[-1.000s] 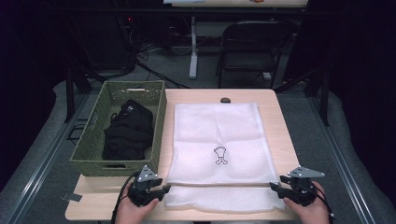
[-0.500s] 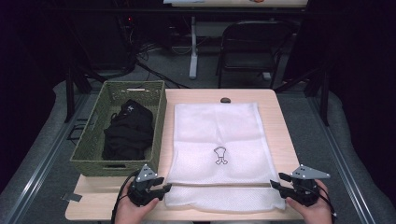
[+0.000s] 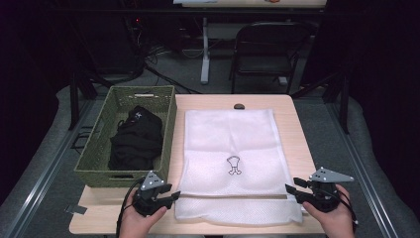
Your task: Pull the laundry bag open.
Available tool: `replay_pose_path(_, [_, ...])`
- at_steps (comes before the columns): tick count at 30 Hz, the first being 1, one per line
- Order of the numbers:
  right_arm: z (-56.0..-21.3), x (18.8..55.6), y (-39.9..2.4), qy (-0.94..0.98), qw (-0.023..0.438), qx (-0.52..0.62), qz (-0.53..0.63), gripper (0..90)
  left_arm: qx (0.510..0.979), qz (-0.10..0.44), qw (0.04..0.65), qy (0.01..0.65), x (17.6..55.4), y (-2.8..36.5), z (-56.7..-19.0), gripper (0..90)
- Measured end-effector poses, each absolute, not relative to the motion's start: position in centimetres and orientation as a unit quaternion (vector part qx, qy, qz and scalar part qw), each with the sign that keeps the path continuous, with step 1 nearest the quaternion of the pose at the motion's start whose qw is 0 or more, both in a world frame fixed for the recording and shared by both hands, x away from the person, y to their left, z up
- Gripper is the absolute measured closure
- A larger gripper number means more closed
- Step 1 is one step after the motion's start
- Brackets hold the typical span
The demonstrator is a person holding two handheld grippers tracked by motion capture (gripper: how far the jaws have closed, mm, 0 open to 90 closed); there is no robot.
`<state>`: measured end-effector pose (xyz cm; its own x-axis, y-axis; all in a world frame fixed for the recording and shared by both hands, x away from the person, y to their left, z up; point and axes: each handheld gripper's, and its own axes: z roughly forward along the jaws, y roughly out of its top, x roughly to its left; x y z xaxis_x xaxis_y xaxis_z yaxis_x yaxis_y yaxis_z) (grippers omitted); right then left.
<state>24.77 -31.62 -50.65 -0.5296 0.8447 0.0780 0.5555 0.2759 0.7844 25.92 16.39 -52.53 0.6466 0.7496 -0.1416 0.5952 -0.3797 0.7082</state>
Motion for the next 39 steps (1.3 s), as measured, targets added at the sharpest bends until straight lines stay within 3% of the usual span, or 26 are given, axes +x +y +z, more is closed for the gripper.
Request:
replay_pose_path(7, [-49.0,24.6,-29.8,0.811,0.199,0.393,0.384,70.5,0.826,0.105,0.377,0.404,25.9,16.4,-51.5,59.1])
replay_pose_path(14, [-48.0,25.6,-27.1,0.832,0.2,0.358,0.373,73.6,0.824,0.11,0.382,0.405,25.9,16.2,-50.1,58.7])
replay_pose_path(25, [-49.8,26.5,-23.5,0.845,0.175,0.326,0.386,67.1,0.823,0.12,0.39,0.396,26.2,15.7,-48.4,52.2])
replay_pose_path(39, [-52.1,26.0,-23.1,0.857,0.176,0.316,0.368,65.8,0.816,0.123,0.4,0.399,27.3,16.5,-46.4,56.8])
